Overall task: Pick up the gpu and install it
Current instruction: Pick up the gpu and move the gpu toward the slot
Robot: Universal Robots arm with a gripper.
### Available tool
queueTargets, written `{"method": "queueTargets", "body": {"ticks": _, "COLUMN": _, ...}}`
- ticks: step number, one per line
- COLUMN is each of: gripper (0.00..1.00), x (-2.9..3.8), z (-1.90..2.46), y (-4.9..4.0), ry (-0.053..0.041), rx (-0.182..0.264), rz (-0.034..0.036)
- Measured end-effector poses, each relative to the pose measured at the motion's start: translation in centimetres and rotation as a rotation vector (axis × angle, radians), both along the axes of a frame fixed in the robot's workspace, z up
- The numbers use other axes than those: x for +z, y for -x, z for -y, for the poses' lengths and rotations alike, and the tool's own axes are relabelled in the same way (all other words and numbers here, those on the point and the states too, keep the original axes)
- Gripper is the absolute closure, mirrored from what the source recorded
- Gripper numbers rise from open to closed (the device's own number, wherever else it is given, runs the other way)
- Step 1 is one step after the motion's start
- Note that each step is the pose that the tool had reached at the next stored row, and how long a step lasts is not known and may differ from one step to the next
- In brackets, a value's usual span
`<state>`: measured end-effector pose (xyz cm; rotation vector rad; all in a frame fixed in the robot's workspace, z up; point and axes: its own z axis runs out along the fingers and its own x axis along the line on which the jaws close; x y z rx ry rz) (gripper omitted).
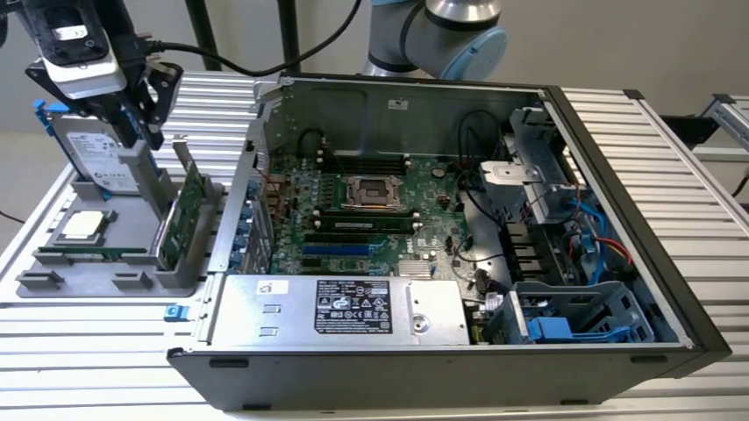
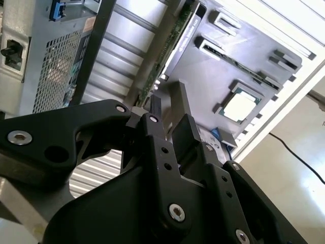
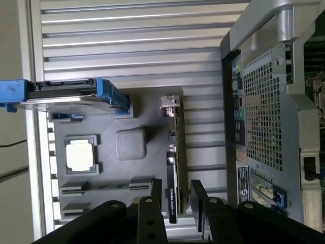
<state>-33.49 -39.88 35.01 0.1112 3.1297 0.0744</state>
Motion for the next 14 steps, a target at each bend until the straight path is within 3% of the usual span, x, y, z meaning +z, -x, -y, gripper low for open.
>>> {"method": "queueTargets", "body": {"ticks": 14, "gripper": 0.0, "x": -0.58, "z": 0.0, "y": 0.0, "ry": 0.0001, "rx": 0.0, "rz": 0.0}}
